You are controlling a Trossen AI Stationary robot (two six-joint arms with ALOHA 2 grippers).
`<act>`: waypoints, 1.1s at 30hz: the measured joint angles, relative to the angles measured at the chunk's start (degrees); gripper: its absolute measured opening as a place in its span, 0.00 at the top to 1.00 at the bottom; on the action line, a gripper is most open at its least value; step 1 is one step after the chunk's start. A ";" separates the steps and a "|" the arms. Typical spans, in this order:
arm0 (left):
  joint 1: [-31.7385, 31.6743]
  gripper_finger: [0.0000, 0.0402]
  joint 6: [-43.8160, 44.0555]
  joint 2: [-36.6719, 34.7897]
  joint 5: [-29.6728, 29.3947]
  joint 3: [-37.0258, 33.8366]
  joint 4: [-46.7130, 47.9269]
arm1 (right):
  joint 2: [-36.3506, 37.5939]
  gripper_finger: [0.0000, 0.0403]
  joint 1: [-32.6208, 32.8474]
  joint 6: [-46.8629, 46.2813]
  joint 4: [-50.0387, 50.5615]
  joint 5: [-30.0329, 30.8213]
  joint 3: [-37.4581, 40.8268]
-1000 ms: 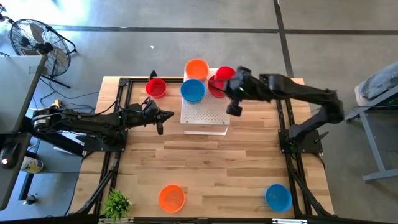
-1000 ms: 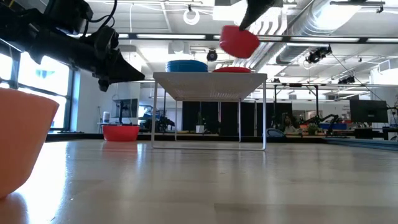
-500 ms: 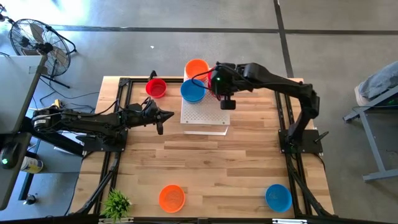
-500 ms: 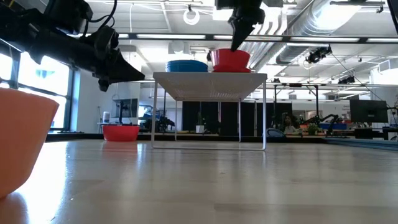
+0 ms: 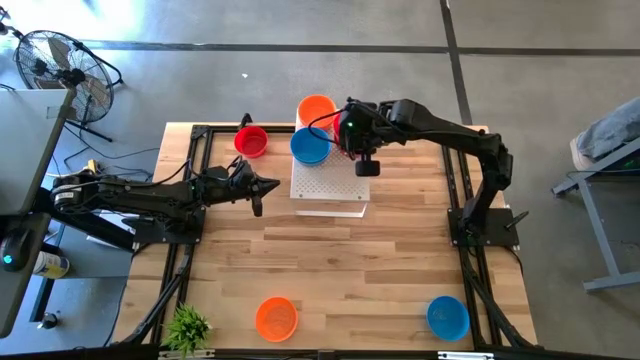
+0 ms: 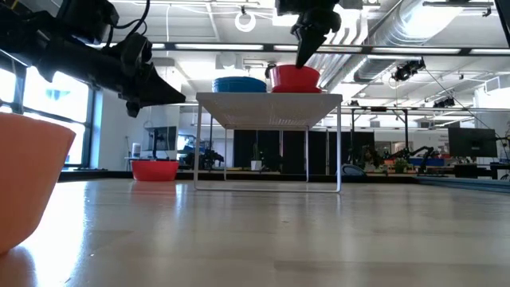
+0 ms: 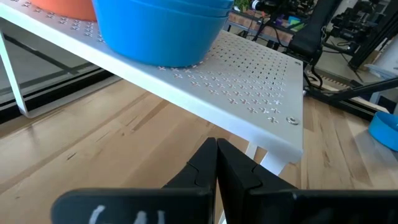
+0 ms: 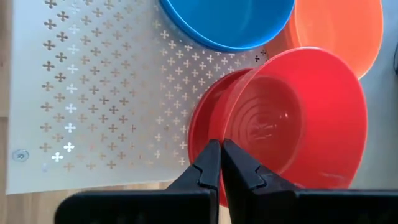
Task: Pick & Place Mini bowls
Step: Stack the red bowl on top of the red bowls on the shelf
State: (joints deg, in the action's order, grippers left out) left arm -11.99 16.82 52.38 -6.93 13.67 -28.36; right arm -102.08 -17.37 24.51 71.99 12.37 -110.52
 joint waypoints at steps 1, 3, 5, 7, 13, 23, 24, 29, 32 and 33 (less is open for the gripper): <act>0.00 0.99 0.00 0.00 -0.01 0.00 0.00 | 0.00 1.00 0.00 0.00 0.00 -0.04 0.00; 0.00 0.99 0.01 0.00 -0.01 0.00 0.00 | 0.00 1.00 0.00 0.00 0.04 0.46 0.00; 0.00 0.99 0.01 0.00 -0.01 0.00 0.00 | 0.00 1.00 0.00 0.00 0.21 0.93 0.00; 0.01 0.99 0.00 0.00 0.00 0.00 0.00 | 0.00 1.00 -0.01 0.00 0.40 0.72 0.00; 0.00 0.99 0.02 -0.02 -0.01 0.00 0.00 | -0.28 0.98 -0.21 -0.04 0.96 0.50 0.00; 0.02 0.99 0.00 0.00 -0.01 0.00 -0.02 | -0.28 0.86 -0.20 -1.39 -0.30 0.99 0.00; 0.02 0.99 0.00 0.00 -0.01 0.00 -0.02 | -0.28 0.84 -0.20 -1.79 -0.45 0.95 0.00; 0.00 0.99 0.00 0.00 0.00 0.00 -0.02 | -0.28 0.81 -0.93 -2.84 0.01 -3.87 0.00; 0.01 0.99 0.00 0.00 -0.01 0.00 -0.02 | -0.28 0.85 -1.11 -3.02 -0.04 -3.93 0.00; 0.00 0.99 0.00 0.00 0.00 0.00 0.00 | -0.28 0.87 -1.11 -2.89 -0.21 -3.59 0.00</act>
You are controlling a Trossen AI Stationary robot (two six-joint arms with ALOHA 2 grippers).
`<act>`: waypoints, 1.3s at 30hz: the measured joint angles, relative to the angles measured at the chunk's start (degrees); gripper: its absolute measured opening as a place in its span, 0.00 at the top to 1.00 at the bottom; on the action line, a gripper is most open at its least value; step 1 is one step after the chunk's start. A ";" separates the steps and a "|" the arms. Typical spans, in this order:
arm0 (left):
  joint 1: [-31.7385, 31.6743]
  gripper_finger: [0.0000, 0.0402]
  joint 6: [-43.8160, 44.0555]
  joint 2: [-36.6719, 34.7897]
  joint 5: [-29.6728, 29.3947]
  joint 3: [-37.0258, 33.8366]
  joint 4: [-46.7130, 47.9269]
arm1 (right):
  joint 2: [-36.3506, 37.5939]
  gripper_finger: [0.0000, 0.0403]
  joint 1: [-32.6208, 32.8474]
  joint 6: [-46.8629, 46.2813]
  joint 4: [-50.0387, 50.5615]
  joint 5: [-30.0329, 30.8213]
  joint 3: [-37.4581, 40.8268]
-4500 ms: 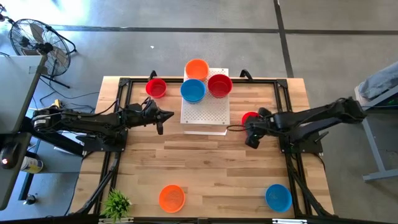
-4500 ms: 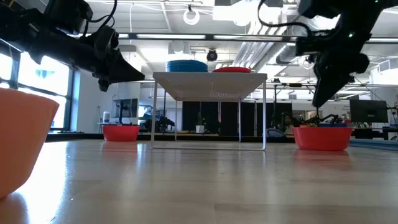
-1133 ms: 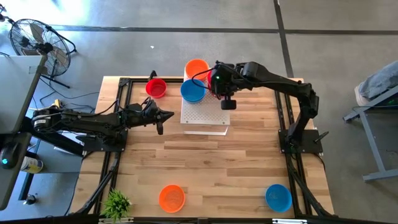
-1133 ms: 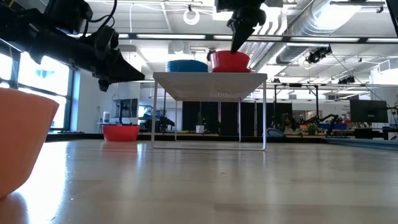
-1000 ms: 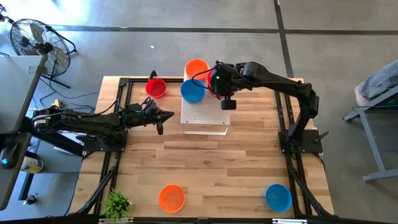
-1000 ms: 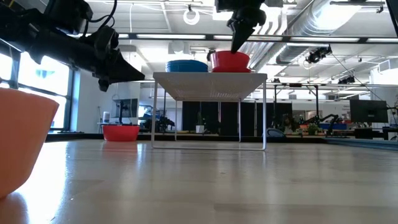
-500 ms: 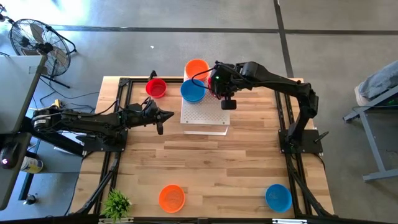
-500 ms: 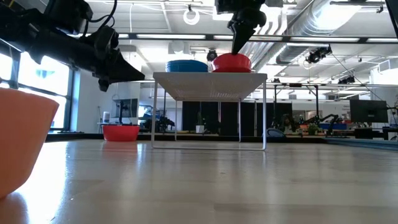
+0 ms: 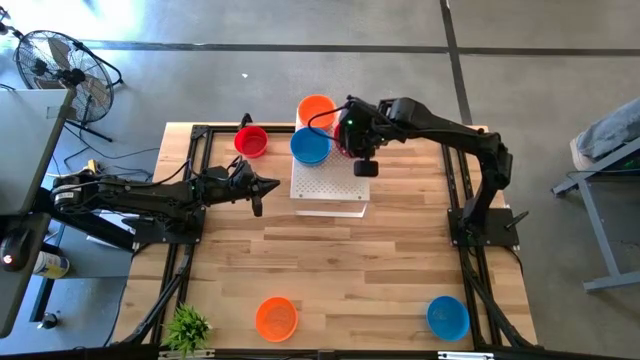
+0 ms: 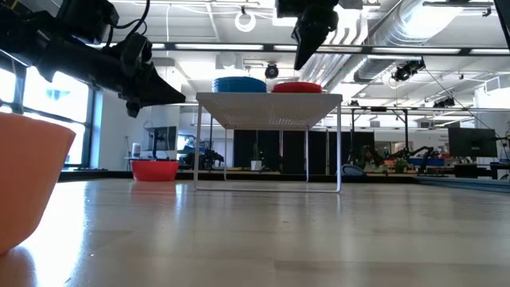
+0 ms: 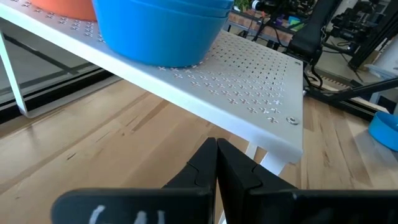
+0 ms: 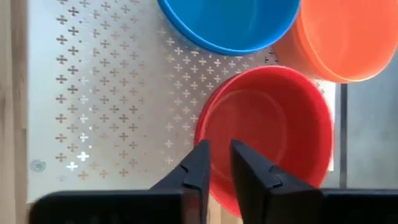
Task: Pick & Place Mini bowls
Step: Stack the red bowl on top of the red bowls on the shelf
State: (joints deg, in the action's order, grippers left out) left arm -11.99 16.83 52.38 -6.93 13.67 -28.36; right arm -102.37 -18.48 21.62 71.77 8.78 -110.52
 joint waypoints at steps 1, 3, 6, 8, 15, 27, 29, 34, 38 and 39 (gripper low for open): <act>0.01 0.99 0.00 -0.01 0.00 0.00 -0.01 | 0.00 0.90 -0.01 0.18 -0.14 0.12 0.00; 0.01 0.99 -0.01 0.00 -0.01 0.00 0.00 | 0.00 0.96 -0.02 0.36 -0.17 -0.06 0.00; 0.02 0.99 -0.01 0.00 0.01 0.00 -0.02 | 0.00 0.98 0.00 0.77 -0.53 -0.38 0.00; 0.00 0.99 -0.01 0.00 -0.01 0.00 -0.02 | 0.00 0.97 0.30 0.41 -1.70 -0.57 0.00; 0.00 0.99 0.01 0.00 0.01 0.00 -0.04 | 2.37 0.99 2.61 -0.43 -6.95 -1.68 2.15; 0.01 0.99 0.00 -0.02 0.01 0.00 -0.09 | 20.48 1.00 6.59 -3.24 -49.53 -14.97 40.16; 0.02 0.99 -0.01 -0.02 0.01 0.00 -0.02 | 24.64 1.00 7.56 -4.95 -54.90 -15.60 46.61; 0.02 0.99 -0.01 -0.02 -0.01 0.00 -0.02 | 35.29 1.00 10.71 -9.56 -65.67 -15.80 61.17; 0.00 0.99 -0.01 -0.02 0.01 0.00 -0.02 | 42.53 1.00 13.59 -12.41 -75.01 -15.85 71.99; 0.01 0.99 -0.01 -0.02 -0.01 0.00 -0.04 | 44.14 1.00 14.27 -12.89 -77.36 -15.85 74.38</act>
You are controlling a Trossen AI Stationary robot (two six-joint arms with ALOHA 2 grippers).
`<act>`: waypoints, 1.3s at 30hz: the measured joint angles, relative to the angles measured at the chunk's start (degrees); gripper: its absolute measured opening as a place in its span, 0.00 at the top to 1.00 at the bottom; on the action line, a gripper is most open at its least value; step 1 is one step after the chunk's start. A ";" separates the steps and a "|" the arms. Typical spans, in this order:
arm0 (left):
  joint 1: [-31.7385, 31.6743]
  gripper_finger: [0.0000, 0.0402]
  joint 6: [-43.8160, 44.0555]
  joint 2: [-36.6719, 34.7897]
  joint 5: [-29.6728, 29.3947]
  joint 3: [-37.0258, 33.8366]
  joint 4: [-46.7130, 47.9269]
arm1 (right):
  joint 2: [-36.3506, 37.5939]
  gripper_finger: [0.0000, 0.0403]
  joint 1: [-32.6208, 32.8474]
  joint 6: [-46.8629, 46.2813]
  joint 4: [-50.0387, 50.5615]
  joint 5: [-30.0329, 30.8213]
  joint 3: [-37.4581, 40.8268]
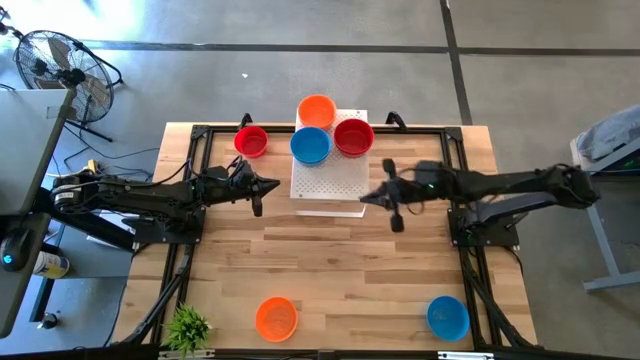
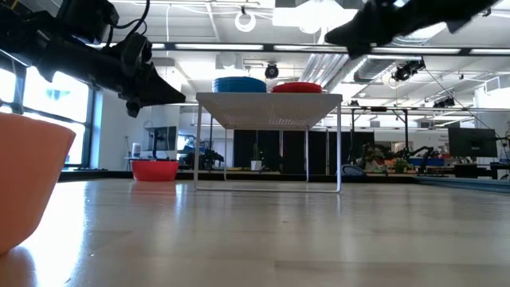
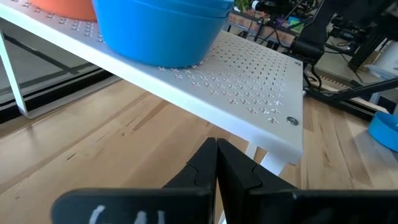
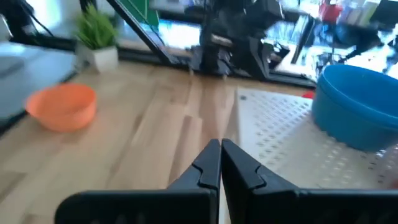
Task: Pick & Place Mini bowls
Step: Stack the red bowl on top of the red bowls on the shelf
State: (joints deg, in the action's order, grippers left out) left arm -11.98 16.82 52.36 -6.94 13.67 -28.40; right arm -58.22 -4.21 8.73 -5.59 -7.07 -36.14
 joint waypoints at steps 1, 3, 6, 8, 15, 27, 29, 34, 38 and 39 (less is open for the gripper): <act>0.01 0.99 0.00 0.00 0.02 0.00 -0.06 | 1.57 1.00 0.63 -0.78 -2.33 0.10 2.36; -0.01 0.99 0.02 0.00 0.00 0.00 0.02 | 4.16 0.99 1.95 -1.97 -5.95 1.11 6.83; 0.00 0.99 0.00 0.00 0.00 0.00 0.00 | 7.77 1.00 3.64 -2.34 -11.31 3.78 12.41; 0.01 0.99 0.02 0.00 0.00 0.00 0.04 | 9.70 1.00 4.42 -2.38 -14.95 5.49 15.72; 0.01 0.99 0.11 0.00 0.01 0.00 -0.07 | 13.85 1.00 5.95 -2.49 -25.07 6.78 24.03; 0.01 0.99 3.36 -0.02 0.74 0.02 -0.43 | 16.44 1.00 5.77 -0.78 -25.48 6.92 25.22; -0.02 0.99 5.42 0.00 1.24 0.22 0.11 | 16.44 1.00 5.71 -0.64 -25.48 6.92 25.22; -4.15 0.99 2.22 -2.04 0.98 5.21 10.07 | 16.42 1.00 5.71 -0.33 -25.11 6.92 25.22; -11.06 0.99 -2.05 -3.69 -0.57 12.55 28.43 | 16.25 1.00 5.71 0.16 -25.07 6.92 25.22; -12.94 0.99 -2.93 -3.57 -0.72 14.17 32.92 | 16.25 1.00 5.71 0.26 -25.07 6.90 25.22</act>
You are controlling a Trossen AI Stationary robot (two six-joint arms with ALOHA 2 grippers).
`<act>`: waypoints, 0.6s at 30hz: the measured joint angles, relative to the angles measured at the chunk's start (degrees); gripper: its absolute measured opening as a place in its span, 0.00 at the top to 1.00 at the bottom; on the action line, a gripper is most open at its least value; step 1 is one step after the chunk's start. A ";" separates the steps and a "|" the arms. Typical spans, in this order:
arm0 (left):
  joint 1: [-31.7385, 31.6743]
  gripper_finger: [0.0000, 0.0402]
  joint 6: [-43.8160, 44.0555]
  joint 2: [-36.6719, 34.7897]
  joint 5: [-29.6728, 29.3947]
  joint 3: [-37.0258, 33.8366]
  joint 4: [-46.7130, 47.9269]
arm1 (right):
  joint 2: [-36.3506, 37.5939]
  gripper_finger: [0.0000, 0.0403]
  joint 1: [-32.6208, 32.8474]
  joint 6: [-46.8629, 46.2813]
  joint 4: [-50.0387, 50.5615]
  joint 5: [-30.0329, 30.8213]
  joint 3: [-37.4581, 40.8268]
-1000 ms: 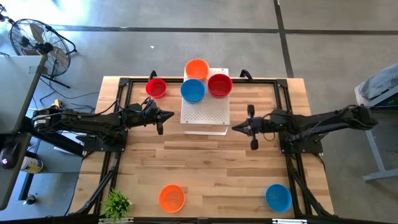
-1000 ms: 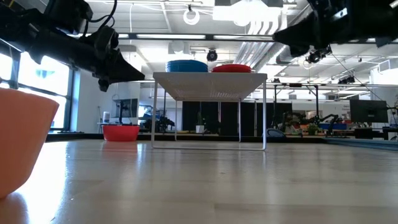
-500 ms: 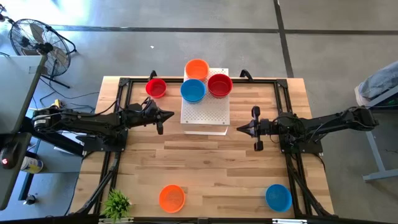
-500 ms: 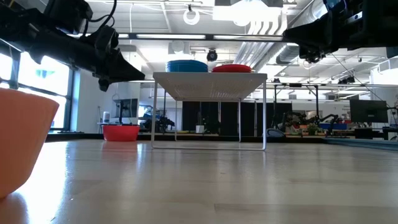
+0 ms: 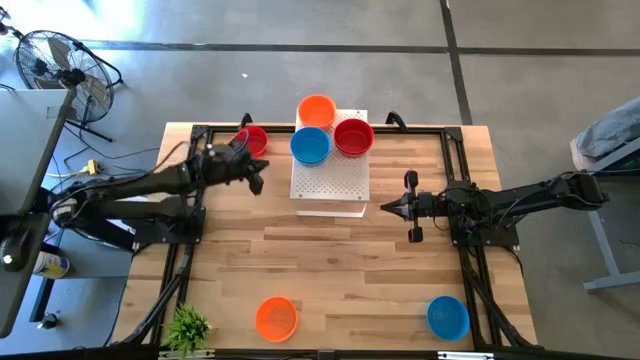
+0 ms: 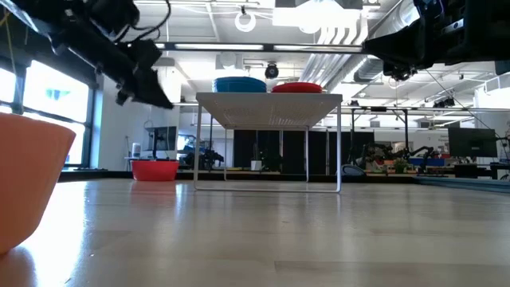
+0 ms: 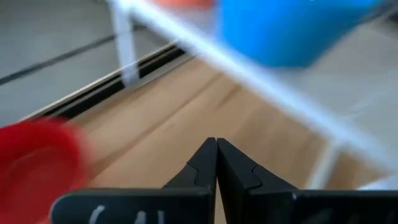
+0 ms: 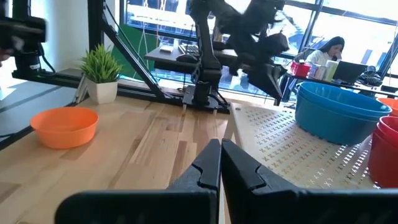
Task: Pick & Place Mini bowls
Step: Stack the red bowl on top of the red bowls on the shelf
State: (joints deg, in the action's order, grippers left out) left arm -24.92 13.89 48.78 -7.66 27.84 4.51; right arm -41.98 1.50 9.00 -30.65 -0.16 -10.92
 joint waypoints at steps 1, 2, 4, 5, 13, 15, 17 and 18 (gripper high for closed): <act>-1.99 0.99 -0.95 0.20 -0.03 1.42 4.05 | 0.00 1.00 0.00 0.01 0.00 0.00 0.00; -3.99 0.99 -1.82 0.42 0.05 2.65 7.16 | 0.00 1.00 0.00 0.02 0.00 0.02 0.00; -8.19 1.00 -3.12 1.39 2.13 4.53 12.22 | 0.00 1.00 0.00 0.02 0.00 0.00 0.00; -10.26 1.00 -3.62 2.29 3.68 5.05 14.17 | 0.00 1.00 0.00 0.02 -0.02 0.00 0.00; -19.66 0.95 -8.01 12.33 10.85 5.90 16.57 | 0.00 1.00 0.00 -0.02 -0.02 0.00 0.00; -19.84 0.91 -9.18 15.13 9.57 7.18 16.88 | 0.00 1.00 0.00 -0.01 -0.02 0.01 0.00; -19.72 0.84 -10.94 17.70 7.76 8.75 16.45 | 0.00 1.00 0.00 0.00 -0.02 0.11 0.00; -19.72 0.81 -11.79 18.71 7.12 9.53 16.73 | 0.00 1.00 0.00 0.00 -0.02 0.18 0.00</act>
State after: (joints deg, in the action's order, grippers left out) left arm -44.64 2.10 67.50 -0.54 37.37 21.24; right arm -41.98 1.50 8.99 -30.68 0.02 -10.92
